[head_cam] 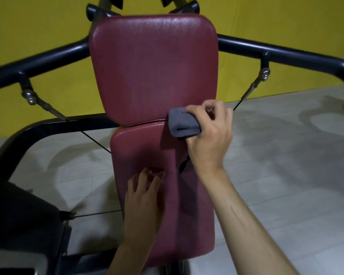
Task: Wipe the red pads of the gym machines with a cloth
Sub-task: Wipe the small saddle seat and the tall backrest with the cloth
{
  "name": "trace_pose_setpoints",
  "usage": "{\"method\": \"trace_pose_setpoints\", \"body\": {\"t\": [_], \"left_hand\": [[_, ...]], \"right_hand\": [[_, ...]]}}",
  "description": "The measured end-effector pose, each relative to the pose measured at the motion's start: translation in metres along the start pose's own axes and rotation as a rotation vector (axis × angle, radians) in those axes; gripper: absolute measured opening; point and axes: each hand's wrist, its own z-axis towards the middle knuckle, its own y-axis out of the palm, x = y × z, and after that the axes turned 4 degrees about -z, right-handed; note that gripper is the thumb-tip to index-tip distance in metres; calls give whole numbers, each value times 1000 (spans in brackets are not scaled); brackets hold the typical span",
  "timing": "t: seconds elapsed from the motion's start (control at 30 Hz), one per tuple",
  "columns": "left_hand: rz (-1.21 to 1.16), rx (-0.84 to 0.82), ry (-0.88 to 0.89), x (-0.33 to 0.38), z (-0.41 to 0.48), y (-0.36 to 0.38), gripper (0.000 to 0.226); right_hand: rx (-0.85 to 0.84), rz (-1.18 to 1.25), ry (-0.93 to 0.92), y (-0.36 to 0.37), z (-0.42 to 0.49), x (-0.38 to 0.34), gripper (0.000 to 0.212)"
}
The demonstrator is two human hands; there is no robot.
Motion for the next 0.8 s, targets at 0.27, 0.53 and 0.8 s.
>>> {"method": "trace_pose_setpoints", "body": {"t": [0.27,0.53,0.8], "left_hand": [[22,70,-39,3,2,7,55],[35,60,-91,13,0,7,64],[34,112,-43,6,-6,15,64]], "right_hand": [[-348,-83,-146,-7,-146,93,46],[-228,6,-15,-12,-95,73,32],[-122,12,-89,2,-72,71,28]]}}
